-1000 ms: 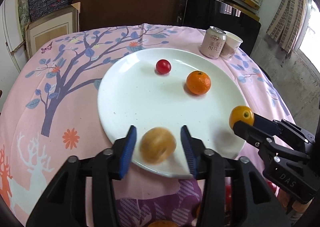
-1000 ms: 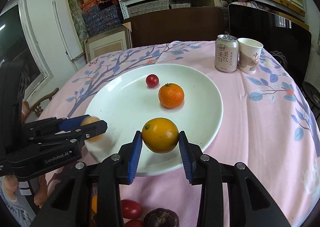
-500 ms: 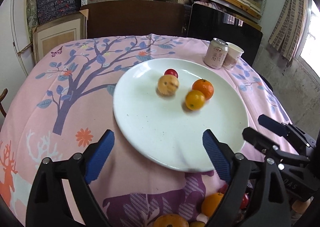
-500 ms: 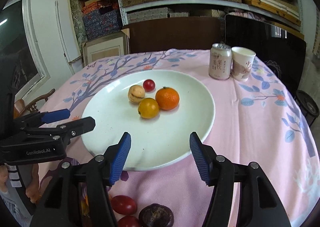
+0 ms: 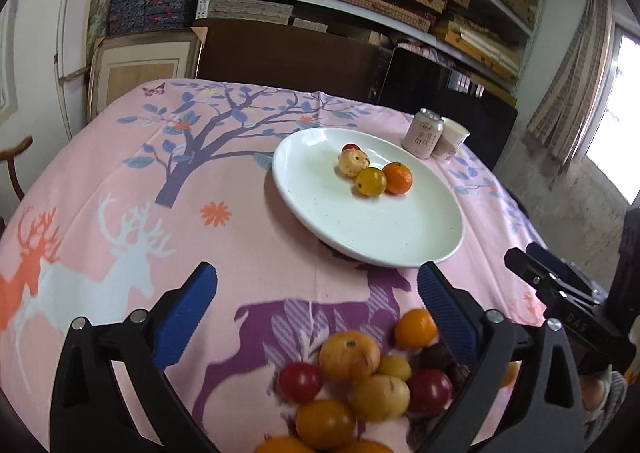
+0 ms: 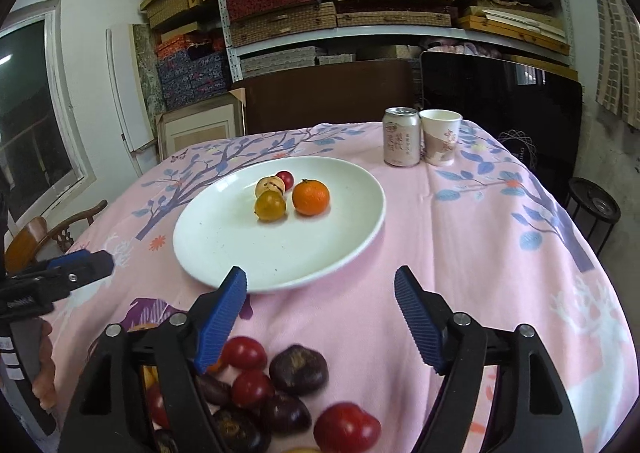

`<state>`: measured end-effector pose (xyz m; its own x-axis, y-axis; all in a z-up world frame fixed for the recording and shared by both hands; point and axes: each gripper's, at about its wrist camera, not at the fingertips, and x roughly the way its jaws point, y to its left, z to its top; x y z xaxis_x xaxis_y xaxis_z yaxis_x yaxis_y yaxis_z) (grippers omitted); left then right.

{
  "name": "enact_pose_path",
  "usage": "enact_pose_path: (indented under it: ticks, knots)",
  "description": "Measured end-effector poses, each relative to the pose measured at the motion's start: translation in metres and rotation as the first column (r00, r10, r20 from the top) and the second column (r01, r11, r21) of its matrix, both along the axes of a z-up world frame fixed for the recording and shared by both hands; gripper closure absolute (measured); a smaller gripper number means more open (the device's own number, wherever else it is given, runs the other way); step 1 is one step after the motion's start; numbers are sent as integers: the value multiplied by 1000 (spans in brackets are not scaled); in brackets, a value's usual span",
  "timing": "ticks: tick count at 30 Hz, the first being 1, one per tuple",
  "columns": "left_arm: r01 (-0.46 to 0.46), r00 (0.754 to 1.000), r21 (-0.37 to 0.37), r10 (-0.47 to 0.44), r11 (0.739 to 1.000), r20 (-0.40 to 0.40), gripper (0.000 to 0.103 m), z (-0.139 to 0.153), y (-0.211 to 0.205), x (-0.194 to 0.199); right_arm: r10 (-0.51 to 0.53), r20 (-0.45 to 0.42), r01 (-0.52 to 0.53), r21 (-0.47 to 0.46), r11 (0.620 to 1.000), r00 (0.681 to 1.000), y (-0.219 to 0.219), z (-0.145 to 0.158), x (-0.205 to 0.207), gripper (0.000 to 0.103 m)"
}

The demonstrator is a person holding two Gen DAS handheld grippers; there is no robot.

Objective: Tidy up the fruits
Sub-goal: 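Grasp the large orange with the left tool while the right tool grasps the pale pepino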

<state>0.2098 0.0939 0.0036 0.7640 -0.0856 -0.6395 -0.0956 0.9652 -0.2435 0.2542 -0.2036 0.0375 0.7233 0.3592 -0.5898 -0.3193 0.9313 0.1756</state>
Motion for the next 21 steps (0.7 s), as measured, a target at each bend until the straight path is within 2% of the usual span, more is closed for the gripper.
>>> enact_pose_path:
  ticks: [3,9,10,14,16,18,21]
  knots:
    - [-30,999,-29,30,999,18,5,-5,6,-32,-12,-21,13,45,999,1000,-14,-5,-17,21]
    - [14,1000,-73,-13,997,8,5,-23,5,-86,0,-58,6,91,996,998,-29,-14,-57,17]
    - [29,1000,-69,-29,997,2,5,-27,1,-94,1,-63,5,101,995,998,-31,-16,-64,14]
    - [56,997,14,-55,998,-57,5,-40,-15,-109,56,-91,-39,172,984,994,-38,-19,-80,12]
    - [83,995,12,-83,996,-47,5,-41,-19,-116,33,-100,-9,226,974,994,-50,-22,-83,8]
    - [99,995,39,-98,994,-29,5,-40,-25,-124,15,-134,21,265,964,991,-57,-27,-80,8]
    - [149,989,79,-146,986,-35,5,-37,-37,-124,17,-169,28,261,965,986,-54,-32,-76,8]
